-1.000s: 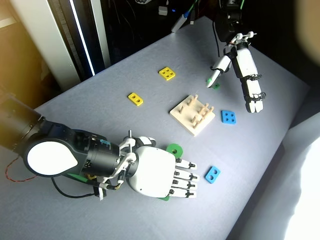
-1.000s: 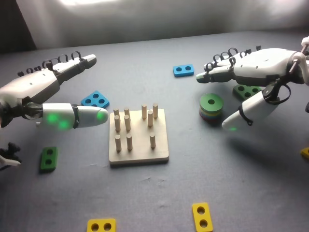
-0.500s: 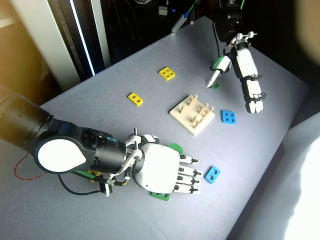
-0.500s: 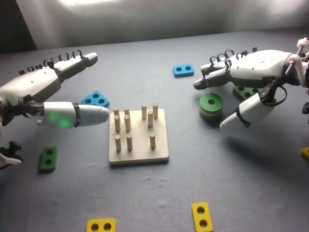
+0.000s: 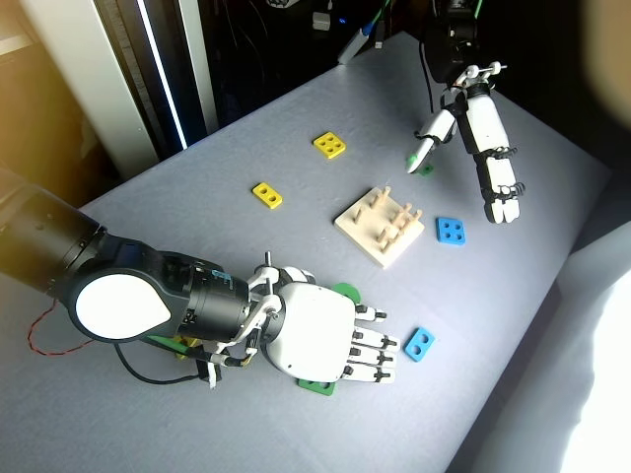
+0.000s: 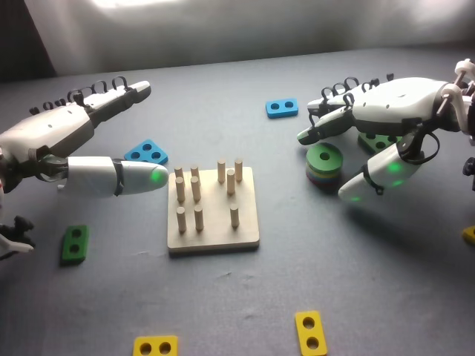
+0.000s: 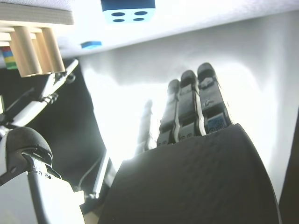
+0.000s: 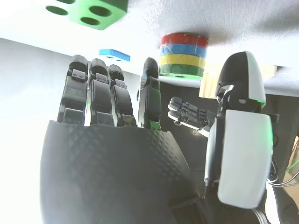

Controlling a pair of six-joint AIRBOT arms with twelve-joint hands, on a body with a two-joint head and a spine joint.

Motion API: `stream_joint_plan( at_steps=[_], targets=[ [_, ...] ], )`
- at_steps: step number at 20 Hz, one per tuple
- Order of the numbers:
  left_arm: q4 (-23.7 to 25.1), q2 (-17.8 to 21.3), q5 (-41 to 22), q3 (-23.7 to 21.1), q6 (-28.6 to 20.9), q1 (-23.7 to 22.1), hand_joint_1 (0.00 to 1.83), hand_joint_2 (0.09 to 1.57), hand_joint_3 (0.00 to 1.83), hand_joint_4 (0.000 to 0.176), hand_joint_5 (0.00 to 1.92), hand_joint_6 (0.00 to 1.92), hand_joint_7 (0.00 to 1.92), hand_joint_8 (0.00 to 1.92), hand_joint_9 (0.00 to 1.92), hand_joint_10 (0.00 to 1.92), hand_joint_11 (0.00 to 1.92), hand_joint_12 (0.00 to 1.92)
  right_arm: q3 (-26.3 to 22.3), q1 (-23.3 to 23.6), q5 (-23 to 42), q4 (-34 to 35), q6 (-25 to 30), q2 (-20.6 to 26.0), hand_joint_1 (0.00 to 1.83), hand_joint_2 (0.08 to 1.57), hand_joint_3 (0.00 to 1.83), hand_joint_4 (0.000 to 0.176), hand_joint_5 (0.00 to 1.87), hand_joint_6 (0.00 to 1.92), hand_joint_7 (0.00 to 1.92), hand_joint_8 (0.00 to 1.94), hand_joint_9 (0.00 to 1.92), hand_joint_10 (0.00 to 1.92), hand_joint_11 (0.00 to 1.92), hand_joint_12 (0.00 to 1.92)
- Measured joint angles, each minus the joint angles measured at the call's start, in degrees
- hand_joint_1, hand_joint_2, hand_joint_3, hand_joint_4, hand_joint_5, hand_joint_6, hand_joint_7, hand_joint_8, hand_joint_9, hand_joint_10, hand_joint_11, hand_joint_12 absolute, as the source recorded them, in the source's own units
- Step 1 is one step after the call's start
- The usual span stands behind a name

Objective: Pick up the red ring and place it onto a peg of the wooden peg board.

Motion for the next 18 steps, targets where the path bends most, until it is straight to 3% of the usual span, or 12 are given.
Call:
stream_joint_plan(
  at_steps=[1, 2, 3, 4, 7, 9, 11, 14, 15, 16, 18],
  targets=[
    [-0.02, 0.0, -0.02, 0.0, 0.0, 0.0, 0.37, 0.89, 0.0, 0.176, 0.0, 0.0, 0.0, 0.0, 0.0, 0.0, 0.0, 0.0, 0.0, 0.0, 0.0, 0.0, -0.02, 0.0, 0.85, 0.98, 0.0, 0.078, 0.48, 0.05, 0.05, 0.01, 0.0, 0.0, 0.0, 0.0],
    [0.0, 0.0, -0.02, 0.0, 0.0, 0.0, 0.38, 0.89, 0.0, 0.176, 0.0, 0.0, 0.0, 0.0, 0.0, 0.0, 0.0, 0.0, 0.02, 0.0, 0.0, 0.0, -0.02, 0.0, 0.88, 0.98, 0.0, 0.088, 0.51, 0.05, 0.05, 0.0, 0.0, 0.0, 0.0, 0.0],
    [0.0, 0.0, -0.02, 0.0, -0.02, 0.0, 0.39, 0.89, 0.0, 0.176, 0.0, 0.0, 0.0, 0.0, 0.0, 0.0, 0.0, 0.0, 0.04, 0.0, 0.0, 0.0, 0.0, -0.02, 0.91, 0.97, 0.0, 0.081, 0.53, 0.06, 0.06, 0.01, 0.0, 0.0, 0.0, 0.0],
    [0.0, -0.02, 0.02, 0.0, 0.0, -0.07, 0.4, 0.89, 0.0, 0.176, 0.0, 0.0, 0.0, 0.0, 0.0, 0.0, 0.0, 0.0, 0.26, 0.0, 0.02, 0.02, 0.0, -0.2, 0.91, 0.97, 0.0, 0.096, 0.54, 0.06, 0.06, 0.01, 0.0, 0.0, 0.0, 0.0],
    [0.04, -0.02, 0.0, 0.0, -0.02, -0.07, 0.37, 0.89, 0.0, 0.176, 0.0, 0.0, 0.0, 0.0, 0.0, 0.0, 0.0, 0.0, 0.74, 0.46, -0.02, 0.09, 0.0, -0.59, 0.87, 0.98, 0.0, 0.111, 0.56, 0.06, 0.06, 0.0, 0.0, 0.0, 0.0, 0.0],
    [0.17, -0.02, 0.09, 0.0, -0.02, -0.17, 0.37, 0.89, 0.0, 0.176, 0.0, 0.0, 0.0, 0.0, 0.0, 0.0, 0.0, 0.0, 0.92, 0.74, 0.0, 0.11, 0.0, -0.85, 0.86, 0.99, 0.01, 0.137, 0.56, 0.05, 0.07, 0.01, 0.0, 0.0, 0.0, 0.0],
    [0.22, -0.02, -0.02, 0.0, -0.02, -0.17, 0.35, 0.88, 0.0, 0.176, 0.0, 0.0, 0.0, 0.0, 0.0, 0.0, 0.0, 0.0, 1.09, 0.98, 0.0, 0.07, 0.04, -1.2, 0.86, 0.99, 0.0, 0.138, 0.58, 0.06, 0.09, 0.01, 0.0, 0.0, 0.0, 0.0],
    [0.2, -0.02, 0.0, 0.0, -0.02, -0.17, 0.35, 0.87, 0.0, 0.176, 0.0, 0.0, 0.0, 0.0, 0.0, 0.0, 0.0, 0.0, 1.4, 1.07, -0.02, 0.04, 0.2, -1.53, 0.84, 0.99, 0.0, 0.12, 0.57, 0.05, 0.09, 0.01, 0.0, 0.0, 0.0, 0.0],
    [0.17, -0.02, 0.02, 0.0, -0.02, -0.17, 0.35, 0.87, 0.0, 0.176, 0.0, 0.0, 0.0, 0.0, 0.0, 0.0, 0.0, 0.0, 1.44, 1.07, -0.02, 0.04, 0.2, -1.53, 0.84, 0.99, 0.0, 0.11, 0.57, 0.05, 0.1, 0.01, 0.0, 0.0, 0.0, 0.0],
    [0.2, -0.02, 0.0, 0.0, -0.02, -0.17, 0.36, 0.87, 0.0, 0.176, 0.0, 0.0, 0.0, 0.0, 0.0, 0.0, 0.0, 0.0, 1.44, 1.07, -0.02, 0.02, 0.2, -1.53, 0.84, 1.0, 0.0, 0.088, 0.56, 0.04, 0.1, 0.01, 0.0, 0.0, 0.0, 0.0],
    [0.22, -0.02, 0.0, 0.0, -0.02, -0.2, 0.35, 0.88, 0.0, 0.176, 0.0, 0.0, 0.0, 0.0, 0.0, 0.0, 0.0, 0.0, 1.44, 1.05, -0.02, 0.02, 0.2, -1.53, 0.87, 1.0, 0.01, 0.07, 0.58, 0.05, 0.11, 0.01, 0.0, 0.0, 0.0, 0.0]
  ],
)
